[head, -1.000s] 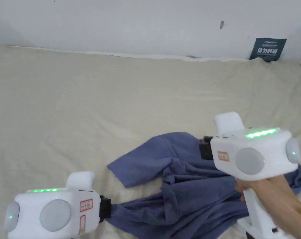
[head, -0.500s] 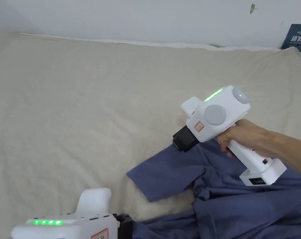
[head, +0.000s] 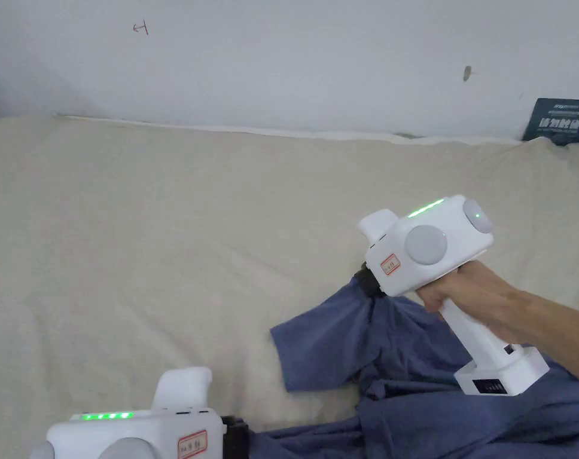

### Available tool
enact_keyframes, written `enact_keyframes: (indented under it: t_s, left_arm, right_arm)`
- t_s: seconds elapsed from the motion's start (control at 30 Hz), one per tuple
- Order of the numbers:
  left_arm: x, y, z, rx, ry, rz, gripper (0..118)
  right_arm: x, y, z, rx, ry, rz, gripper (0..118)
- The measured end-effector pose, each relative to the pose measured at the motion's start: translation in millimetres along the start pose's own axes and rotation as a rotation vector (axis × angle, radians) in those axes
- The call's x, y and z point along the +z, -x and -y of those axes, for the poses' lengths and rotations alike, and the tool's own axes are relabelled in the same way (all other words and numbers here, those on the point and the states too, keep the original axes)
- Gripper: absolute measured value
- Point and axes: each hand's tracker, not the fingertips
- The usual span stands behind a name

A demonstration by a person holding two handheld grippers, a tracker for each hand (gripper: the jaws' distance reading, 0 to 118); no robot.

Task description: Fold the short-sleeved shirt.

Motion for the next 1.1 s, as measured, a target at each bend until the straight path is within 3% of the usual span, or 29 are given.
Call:
enact_keyframes:
  t_s: [0.27,0.5,0.57,0.67,0.9,0.97,1.1]
  left_arm:
    - [88,-42,-27,-0.083,-0.138,-0.054,6]
    - [179,-82,-73,-0.145,-0.329,-0.191,6]
    - [205,-94,-85,-0.17,-0.387,-0.207,6]
    - [254,-113,-107,-0.166,-0.454,-0.228,6]
    - [325,-118,-129,-0.125,-0.557,-0.311,6]
    - [344,-115,-131,-0.046,-0.585,-0.263,6]
    - [366,-120,-135,-0.023,-0.622,-0.234,6]
  right_arm:
    - [175,-63,34,-0.115,-0.173,0.212,3]
    - [349,-114,103,-0.327,-0.378,0.369,3]
    - [388,-116,120,-0.343,-0.42,0.417,3]
    - [433,-114,137,-0.37,-0.472,0.473,3]
    - [489,-126,164,-0.455,-0.562,0.499,3]
    - [500,-122,168,-0.472,-0.61,0.486,3]
    - [509,-112,159,-0.474,-0.636,0.495,3]
